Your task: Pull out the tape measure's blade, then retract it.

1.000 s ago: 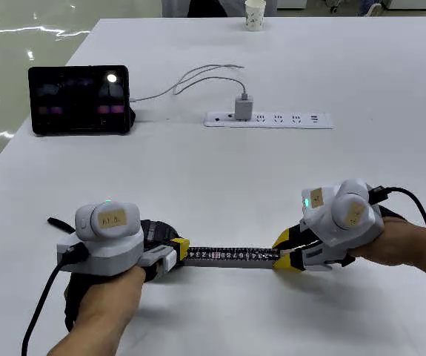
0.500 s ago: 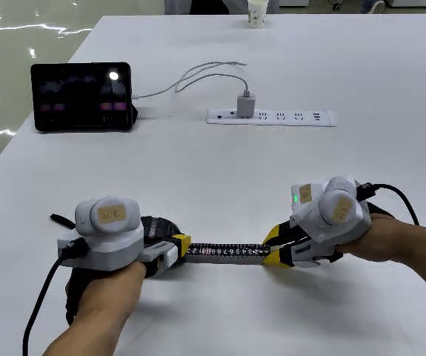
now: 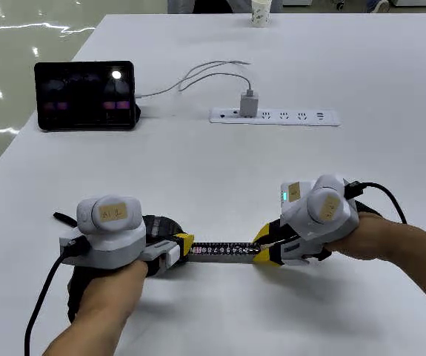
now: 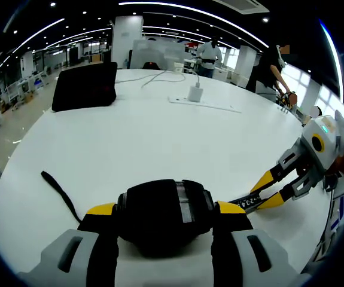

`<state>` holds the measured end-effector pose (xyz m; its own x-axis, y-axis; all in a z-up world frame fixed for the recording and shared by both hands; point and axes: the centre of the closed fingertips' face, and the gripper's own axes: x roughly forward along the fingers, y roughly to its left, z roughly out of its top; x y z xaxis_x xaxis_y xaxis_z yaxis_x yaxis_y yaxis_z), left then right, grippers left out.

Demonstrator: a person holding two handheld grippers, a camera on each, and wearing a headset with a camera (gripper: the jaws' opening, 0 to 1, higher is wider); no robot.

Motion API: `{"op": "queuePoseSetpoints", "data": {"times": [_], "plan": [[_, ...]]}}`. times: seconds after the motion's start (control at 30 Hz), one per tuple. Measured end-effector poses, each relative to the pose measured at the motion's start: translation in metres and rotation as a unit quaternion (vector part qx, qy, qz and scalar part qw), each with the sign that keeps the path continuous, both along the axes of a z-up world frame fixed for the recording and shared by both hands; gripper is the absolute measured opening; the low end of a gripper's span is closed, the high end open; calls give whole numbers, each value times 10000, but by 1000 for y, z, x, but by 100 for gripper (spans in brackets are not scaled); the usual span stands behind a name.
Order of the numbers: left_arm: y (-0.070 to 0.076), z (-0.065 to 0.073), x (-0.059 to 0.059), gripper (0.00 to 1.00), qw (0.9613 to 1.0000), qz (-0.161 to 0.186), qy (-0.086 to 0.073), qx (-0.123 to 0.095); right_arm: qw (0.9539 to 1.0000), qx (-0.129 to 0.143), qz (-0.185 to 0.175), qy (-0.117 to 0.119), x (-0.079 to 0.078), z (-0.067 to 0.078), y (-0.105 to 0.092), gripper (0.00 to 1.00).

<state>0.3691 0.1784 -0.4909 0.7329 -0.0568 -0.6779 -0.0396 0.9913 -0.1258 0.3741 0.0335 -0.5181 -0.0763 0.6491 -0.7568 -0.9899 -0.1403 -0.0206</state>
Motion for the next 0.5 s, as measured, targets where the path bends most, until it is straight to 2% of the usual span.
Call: {"op": "queuePoseSetpoints", "data": {"times": [0.5], "plan": [[0,0,0,58,10000,-10,0,-42,10000,76,45,21,-4,0,21,10]]}}
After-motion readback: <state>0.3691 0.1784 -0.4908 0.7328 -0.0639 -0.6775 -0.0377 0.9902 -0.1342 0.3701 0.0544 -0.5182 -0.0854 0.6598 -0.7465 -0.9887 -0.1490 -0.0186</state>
